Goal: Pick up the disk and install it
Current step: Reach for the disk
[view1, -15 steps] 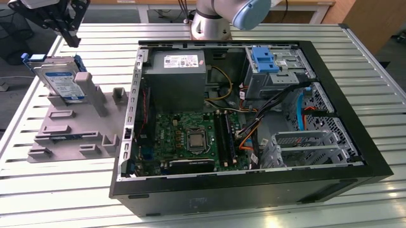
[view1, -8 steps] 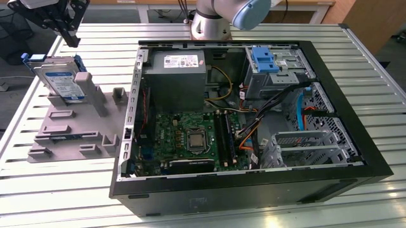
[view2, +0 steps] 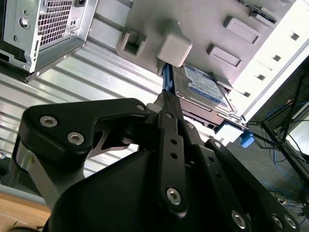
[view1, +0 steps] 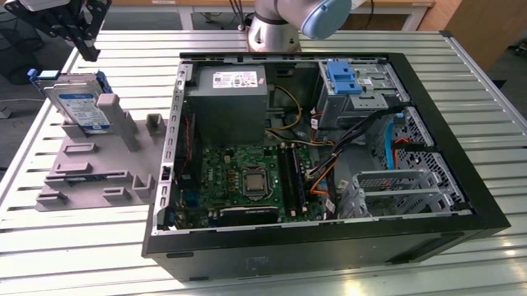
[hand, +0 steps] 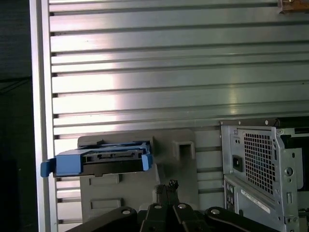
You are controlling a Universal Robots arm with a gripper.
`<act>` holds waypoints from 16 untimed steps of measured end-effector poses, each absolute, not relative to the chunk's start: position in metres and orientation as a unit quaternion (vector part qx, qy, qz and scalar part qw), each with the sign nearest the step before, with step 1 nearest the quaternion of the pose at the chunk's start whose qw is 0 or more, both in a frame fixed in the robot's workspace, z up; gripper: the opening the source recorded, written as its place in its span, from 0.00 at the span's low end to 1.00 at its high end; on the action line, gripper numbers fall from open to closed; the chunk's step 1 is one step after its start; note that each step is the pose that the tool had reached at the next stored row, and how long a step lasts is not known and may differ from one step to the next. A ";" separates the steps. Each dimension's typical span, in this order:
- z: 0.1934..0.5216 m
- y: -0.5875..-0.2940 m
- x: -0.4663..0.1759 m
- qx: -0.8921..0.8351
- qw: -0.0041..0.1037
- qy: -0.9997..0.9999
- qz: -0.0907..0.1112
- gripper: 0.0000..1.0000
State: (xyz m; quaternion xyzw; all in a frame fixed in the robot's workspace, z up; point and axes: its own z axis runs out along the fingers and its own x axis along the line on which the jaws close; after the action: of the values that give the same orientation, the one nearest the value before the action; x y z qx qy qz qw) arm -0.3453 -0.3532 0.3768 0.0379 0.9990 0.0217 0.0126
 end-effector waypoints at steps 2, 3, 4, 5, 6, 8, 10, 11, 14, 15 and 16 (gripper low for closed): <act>0.377 -0.353 -0.347 0.038 0.013 0.999 0.022 0.11; 0.377 -0.352 -0.348 0.038 0.013 0.999 0.022 0.11; 0.377 -0.351 -0.348 0.038 0.013 0.999 0.022 0.11; 0.377 -0.349 -0.348 0.038 0.013 0.999 0.021 0.11; 0.377 -0.348 -0.348 0.038 0.013 0.999 0.020 0.11; 0.377 -0.346 -0.348 0.038 0.012 0.999 0.019 0.11; 0.377 -0.346 -0.348 0.038 0.009 0.999 0.018 0.11; 0.377 -0.346 -0.348 0.038 0.007 0.999 0.018 0.11; 0.377 -0.346 -0.348 0.038 0.004 0.999 0.019 0.11; 0.377 -0.346 -0.348 0.038 0.004 0.999 0.019 0.11; 0.377 -0.346 -0.348 0.038 0.004 0.999 0.019 0.11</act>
State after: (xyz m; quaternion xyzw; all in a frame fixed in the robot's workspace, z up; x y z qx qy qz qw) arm -0.3483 -0.3462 0.3765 0.0377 0.9991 0.0190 0.0038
